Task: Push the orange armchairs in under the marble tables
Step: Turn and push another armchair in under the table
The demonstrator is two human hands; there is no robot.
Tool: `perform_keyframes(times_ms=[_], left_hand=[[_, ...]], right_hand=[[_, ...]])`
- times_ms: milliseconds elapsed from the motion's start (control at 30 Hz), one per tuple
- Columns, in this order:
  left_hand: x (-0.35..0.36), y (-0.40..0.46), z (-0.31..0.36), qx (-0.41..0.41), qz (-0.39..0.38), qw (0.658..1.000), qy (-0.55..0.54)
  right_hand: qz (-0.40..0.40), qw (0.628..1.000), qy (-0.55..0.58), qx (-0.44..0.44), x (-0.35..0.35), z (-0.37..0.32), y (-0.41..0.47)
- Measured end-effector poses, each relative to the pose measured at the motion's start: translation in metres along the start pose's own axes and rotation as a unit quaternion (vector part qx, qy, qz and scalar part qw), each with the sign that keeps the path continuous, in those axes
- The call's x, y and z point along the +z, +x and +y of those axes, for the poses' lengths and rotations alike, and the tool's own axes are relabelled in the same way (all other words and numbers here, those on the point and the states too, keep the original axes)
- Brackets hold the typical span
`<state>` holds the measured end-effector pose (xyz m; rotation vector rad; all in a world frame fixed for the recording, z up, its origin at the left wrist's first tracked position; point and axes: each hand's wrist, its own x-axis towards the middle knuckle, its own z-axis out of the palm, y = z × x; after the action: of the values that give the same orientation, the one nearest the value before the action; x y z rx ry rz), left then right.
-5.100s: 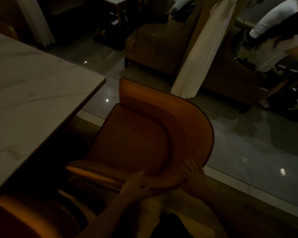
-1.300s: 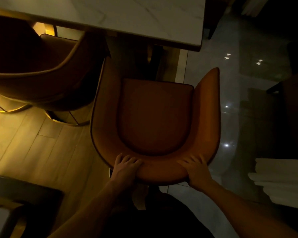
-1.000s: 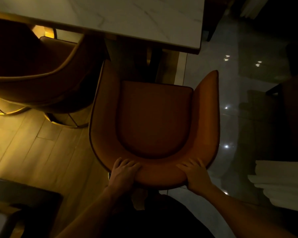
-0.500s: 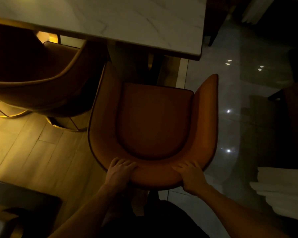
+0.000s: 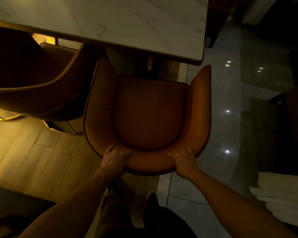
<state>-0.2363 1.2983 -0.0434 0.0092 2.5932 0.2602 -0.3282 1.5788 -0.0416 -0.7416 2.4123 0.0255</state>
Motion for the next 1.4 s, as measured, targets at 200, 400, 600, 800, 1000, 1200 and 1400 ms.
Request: perform_keyframes(times_ms=[200,400,600,800,1000,1200,1400], left_hand=[[-0.005,0.006,-0.01,0.006,0.0,1.0,0.008],[-0.003,0.006,-0.013,0.011,0.004,1.0,0.006],[-0.005,0.009,-0.017,0.011,0.002,1.0,0.009],[-0.018,0.016,-0.031,0.015,-0.005,1.0,0.025],[-0.028,0.022,-0.045,0.017,-0.007,0.999,0.041],[-0.038,0.031,-0.06,0.017,-0.011,0.998,0.054],[-0.044,0.041,-0.068,0.021,-0.013,0.998,0.063]], right_hand=[[-0.018,1.0,-0.004,0.007,-0.005,-0.006,0.009],[-0.025,0.999,-0.018,0.009,-0.004,-0.007,0.009],[-0.036,0.999,-0.038,0.006,-0.009,-0.01,0.013],[-0.036,0.999,-0.033,0.017,-0.02,-0.024,0.021],[-0.044,0.998,-0.052,0.015,-0.028,-0.033,0.03],[-0.04,0.997,-0.069,0.007,-0.037,-0.042,0.042],[-0.035,0.997,-0.062,0.001,-0.044,-0.044,0.051]])
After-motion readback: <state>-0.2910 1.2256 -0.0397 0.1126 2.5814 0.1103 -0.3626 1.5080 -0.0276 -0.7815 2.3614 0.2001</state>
